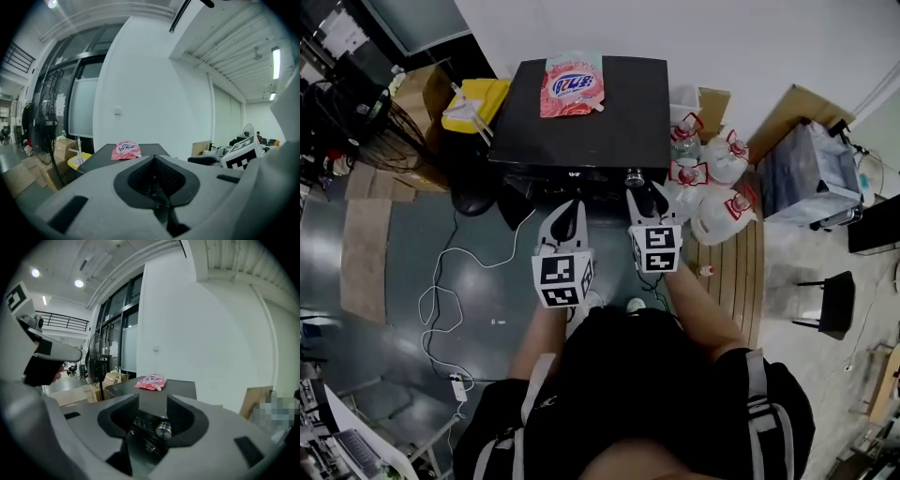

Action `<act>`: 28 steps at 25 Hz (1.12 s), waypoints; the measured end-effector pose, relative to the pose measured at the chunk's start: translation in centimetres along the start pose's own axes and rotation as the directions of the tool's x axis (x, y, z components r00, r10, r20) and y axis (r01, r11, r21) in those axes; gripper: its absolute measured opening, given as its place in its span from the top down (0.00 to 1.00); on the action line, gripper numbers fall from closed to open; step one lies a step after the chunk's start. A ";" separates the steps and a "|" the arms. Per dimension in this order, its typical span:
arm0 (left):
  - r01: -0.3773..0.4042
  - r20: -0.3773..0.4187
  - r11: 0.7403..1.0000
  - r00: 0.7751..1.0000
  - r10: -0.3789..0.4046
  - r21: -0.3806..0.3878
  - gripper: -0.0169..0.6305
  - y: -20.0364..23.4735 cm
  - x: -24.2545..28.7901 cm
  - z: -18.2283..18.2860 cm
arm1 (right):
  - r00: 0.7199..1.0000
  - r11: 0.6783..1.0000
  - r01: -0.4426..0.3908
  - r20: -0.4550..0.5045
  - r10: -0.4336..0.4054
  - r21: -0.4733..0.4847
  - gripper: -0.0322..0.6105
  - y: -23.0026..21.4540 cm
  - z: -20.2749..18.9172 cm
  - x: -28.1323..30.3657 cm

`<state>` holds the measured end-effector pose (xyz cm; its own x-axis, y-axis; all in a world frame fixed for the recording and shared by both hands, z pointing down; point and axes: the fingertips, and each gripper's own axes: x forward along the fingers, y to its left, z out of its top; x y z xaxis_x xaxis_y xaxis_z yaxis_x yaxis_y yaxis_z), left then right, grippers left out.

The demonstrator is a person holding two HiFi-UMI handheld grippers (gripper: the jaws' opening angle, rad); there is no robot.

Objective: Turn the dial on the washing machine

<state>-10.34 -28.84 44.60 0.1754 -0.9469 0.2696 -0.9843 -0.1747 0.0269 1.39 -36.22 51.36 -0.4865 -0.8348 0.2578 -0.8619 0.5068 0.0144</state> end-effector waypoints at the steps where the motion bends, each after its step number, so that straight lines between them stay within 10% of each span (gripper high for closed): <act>1: -0.007 -0.010 1.000 1.000 0.007 -0.004 0.98 0.4 -0.1 -0.4 | 1.000 1.000 0.005 -0.019 -0.005 0.002 0.70 -0.1 -0.7 0.6; 28: -0.181 -0.193 0.983 0.966 0.172 -0.032 0.98 8.4 -2.5 -7.5 | 0.876 0.902 0.184 -0.351 -0.331 -0.392 0.56 -3.7 -17.6 13.2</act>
<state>-19.27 -25.87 51.39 -0.0040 -0.8928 0.4504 -0.9999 0.0087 0.0084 0.65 -45.31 71.69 -0.0902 -0.8232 0.5606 -0.8107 0.3876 0.4387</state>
